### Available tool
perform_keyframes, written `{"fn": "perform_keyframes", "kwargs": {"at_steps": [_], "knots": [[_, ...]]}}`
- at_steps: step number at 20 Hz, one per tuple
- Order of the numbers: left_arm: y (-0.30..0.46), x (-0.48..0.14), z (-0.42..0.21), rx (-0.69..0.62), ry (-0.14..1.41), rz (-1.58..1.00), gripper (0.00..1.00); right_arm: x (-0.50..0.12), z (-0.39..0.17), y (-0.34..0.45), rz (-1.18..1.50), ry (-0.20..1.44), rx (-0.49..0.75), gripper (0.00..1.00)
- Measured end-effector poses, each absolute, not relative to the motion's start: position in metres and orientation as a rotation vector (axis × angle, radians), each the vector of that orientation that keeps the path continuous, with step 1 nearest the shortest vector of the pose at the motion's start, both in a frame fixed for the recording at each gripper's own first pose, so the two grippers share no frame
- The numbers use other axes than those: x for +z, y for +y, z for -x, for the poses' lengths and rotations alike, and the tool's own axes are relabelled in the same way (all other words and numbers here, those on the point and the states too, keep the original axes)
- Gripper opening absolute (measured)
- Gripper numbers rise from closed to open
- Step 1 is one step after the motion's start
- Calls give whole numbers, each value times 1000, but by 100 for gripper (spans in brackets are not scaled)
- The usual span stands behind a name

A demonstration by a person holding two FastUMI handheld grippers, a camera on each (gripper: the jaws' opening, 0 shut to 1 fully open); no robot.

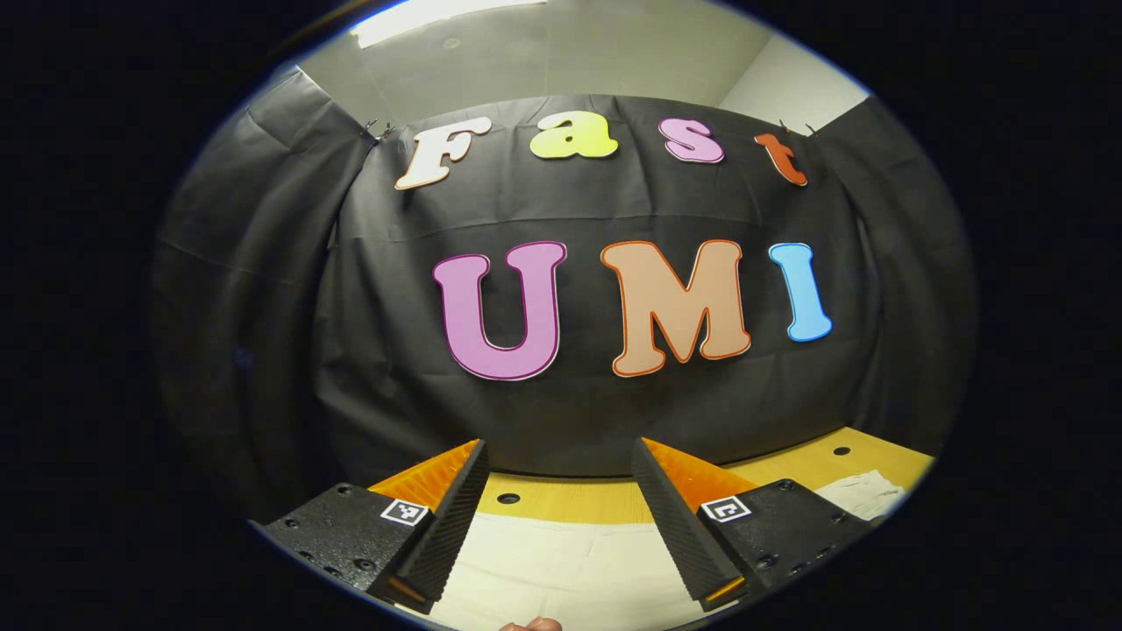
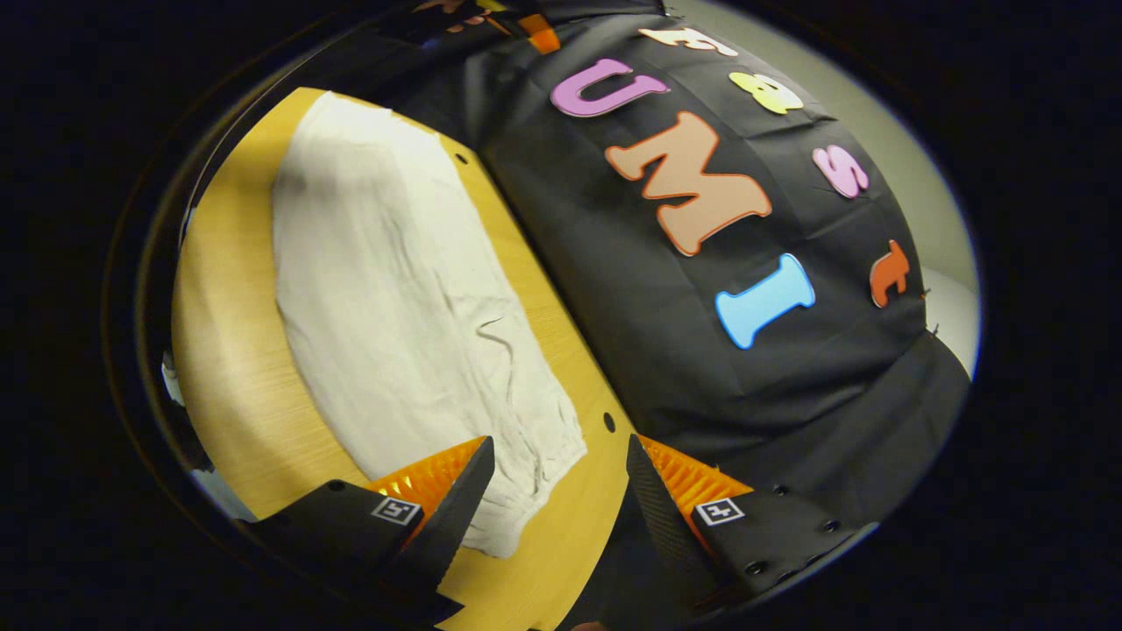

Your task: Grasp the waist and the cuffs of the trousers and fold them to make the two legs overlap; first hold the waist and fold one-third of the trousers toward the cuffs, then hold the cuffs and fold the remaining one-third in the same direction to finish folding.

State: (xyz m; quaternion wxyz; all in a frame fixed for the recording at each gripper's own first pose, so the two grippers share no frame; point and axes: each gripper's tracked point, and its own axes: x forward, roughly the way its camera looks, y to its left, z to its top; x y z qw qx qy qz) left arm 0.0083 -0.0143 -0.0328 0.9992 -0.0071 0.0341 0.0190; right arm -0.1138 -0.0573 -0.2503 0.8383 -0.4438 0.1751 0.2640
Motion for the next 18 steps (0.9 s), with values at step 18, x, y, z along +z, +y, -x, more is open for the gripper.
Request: {"fn": "perform_keyframes", "kwargs": {"at_steps": [18], "knots": [[2,-49,-5,74,105,-46,96,-357,156,-90,1203,608,785,96]]}}
